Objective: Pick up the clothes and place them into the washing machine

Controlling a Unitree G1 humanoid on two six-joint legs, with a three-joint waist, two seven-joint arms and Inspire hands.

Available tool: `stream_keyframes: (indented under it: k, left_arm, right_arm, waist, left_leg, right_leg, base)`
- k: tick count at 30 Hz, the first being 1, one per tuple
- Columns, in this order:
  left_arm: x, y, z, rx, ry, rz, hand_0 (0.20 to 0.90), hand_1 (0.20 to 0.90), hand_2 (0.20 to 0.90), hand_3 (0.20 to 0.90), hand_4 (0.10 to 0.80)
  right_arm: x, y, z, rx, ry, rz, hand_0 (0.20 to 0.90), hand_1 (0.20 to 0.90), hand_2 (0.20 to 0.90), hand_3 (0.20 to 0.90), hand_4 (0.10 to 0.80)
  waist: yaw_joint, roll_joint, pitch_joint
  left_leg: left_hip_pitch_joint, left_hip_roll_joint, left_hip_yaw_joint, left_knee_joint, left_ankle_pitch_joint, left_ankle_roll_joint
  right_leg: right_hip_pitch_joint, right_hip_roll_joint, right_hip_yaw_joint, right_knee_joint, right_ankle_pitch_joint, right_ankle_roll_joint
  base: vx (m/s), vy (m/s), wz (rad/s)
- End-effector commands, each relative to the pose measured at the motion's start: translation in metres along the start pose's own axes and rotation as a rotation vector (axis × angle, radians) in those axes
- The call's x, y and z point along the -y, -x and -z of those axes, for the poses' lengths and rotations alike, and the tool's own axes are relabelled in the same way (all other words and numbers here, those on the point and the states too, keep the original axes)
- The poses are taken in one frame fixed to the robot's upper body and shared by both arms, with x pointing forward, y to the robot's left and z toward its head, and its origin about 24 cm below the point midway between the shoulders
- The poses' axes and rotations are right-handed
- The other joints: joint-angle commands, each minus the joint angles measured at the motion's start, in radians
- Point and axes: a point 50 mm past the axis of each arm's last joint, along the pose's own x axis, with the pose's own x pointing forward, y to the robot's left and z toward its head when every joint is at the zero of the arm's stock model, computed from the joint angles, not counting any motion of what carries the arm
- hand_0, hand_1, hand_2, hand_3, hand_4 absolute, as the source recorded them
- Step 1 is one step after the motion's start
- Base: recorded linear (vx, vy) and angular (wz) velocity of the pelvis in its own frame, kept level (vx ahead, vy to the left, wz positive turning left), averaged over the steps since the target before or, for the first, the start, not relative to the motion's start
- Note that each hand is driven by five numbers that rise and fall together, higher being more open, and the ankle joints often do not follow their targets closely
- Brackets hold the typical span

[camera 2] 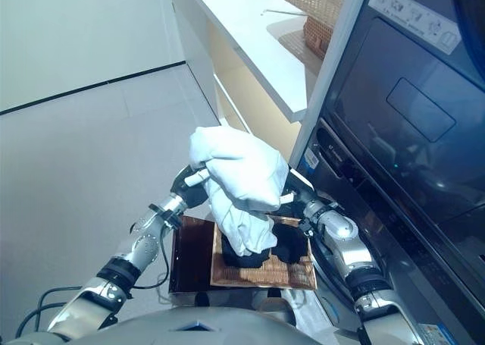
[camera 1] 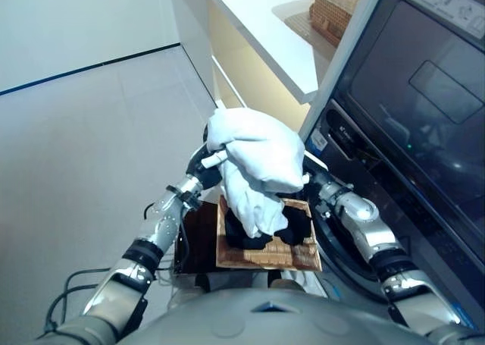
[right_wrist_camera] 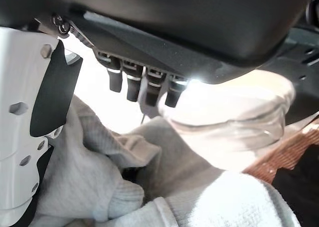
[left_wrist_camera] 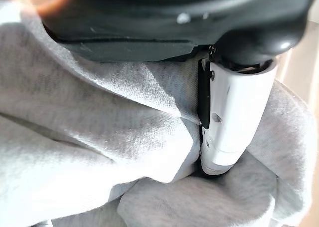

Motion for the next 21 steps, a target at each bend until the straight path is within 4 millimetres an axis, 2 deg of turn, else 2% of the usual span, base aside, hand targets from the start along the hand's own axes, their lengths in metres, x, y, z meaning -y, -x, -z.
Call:
stream_keyframes:
  k: [1, 12, 17, 21]
  left_arm:
    - [0.014, -0.044, -0.059, 0.194, -0.131, 0.110, 0.200, 0.200, 0.200, 0.200, 0.300]
    - [0.011, -0.051, -0.076, 0.273, -0.210, -0.005, 0.200, 0.200, 0.200, 0.200, 0.300]
    - [0.008, -0.051, -0.086, 0.315, -0.326, -0.119, 0.200, 0.200, 0.200, 0.200, 0.300]
    - [0.010, -0.053, -0.094, 0.343, -0.431, -0.185, 0.200, 0.200, 0.200, 0.200, 0.300]
  right_arm:
    - [0.005, -0.023, -0.053, 0.239, -0.014, -0.037, 0.900, 0.900, 0.900, 0.900, 0.800]
    - [-0.016, -0.032, -0.054, 0.271, -0.079, -0.098, 0.900, 0.900, 0.900, 0.900, 0.800]
    - [-0.024, -0.034, -0.051, 0.287, -0.114, -0.102, 0.900, 0.900, 0.900, 0.900, 0.800]
    - [-0.030, -0.033, -0.053, 0.292, -0.078, -0.123, 0.900, 0.900, 0.900, 0.900, 0.800]
  waist:
    - [0.037, -0.051, -0.092]
    - [0.038, -0.050, -0.091]
    - [0.038, -0.052, -0.089]
    - [0.035, -0.055, -0.087]
  left_leg:
    - [0.012, 0.022, -0.031, -0.008, -0.046, -0.071]
    - [0.013, 0.022, -0.032, -0.008, -0.045, -0.072]
    - [0.012, 0.023, -0.033, -0.008, -0.045, -0.072]
    - [0.012, 0.025, -0.031, -0.008, -0.045, -0.073]
  right_leg:
    - [-0.050, -0.047, -0.028, 0.023, 0.012, 0.040]
    - [-0.047, -0.044, -0.030, 0.020, 0.009, 0.038]
    - [-0.046, -0.043, -0.031, 0.019, 0.009, 0.038]
    - [-0.045, -0.043, -0.032, 0.018, 0.008, 0.037]
  base:
    - [0.000, 0.000, 0.00]
    - [0.000, 0.000, 0.00]
    - [0.000, 0.000, 0.00]
    - [0.000, 0.000, 0.00]
